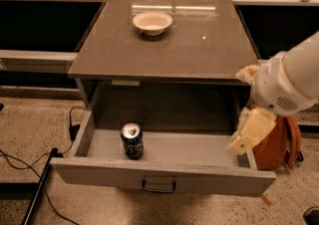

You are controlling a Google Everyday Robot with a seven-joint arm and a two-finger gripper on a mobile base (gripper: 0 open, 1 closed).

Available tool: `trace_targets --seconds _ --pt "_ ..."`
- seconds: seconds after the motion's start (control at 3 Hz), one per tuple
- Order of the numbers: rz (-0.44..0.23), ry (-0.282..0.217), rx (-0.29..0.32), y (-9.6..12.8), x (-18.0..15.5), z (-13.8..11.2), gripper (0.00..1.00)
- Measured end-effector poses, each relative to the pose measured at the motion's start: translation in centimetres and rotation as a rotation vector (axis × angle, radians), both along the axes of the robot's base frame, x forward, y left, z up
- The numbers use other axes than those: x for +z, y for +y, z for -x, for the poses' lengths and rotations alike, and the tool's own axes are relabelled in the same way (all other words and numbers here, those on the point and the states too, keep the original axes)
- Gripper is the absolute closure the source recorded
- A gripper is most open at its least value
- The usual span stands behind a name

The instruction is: Pick pepsi can from top drawer and place on counter

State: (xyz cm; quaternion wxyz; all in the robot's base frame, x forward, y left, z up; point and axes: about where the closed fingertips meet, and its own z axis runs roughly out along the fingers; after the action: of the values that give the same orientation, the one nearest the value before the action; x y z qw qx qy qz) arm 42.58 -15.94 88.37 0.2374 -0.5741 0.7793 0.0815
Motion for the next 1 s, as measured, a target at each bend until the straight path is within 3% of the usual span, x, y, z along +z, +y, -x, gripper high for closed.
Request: trace_targets --seconds 0.33,0.67,1.0 --pt "-0.045 -0.008 -0.029 0.9 -1.8 0.0 0.0" --pt "-0.065 -0.037 -0.028 1.2 -1.3 -0.2 0.0" --pt "-0.269 -0.121 0.032 6.5 -2.3 -4.1 0.0"
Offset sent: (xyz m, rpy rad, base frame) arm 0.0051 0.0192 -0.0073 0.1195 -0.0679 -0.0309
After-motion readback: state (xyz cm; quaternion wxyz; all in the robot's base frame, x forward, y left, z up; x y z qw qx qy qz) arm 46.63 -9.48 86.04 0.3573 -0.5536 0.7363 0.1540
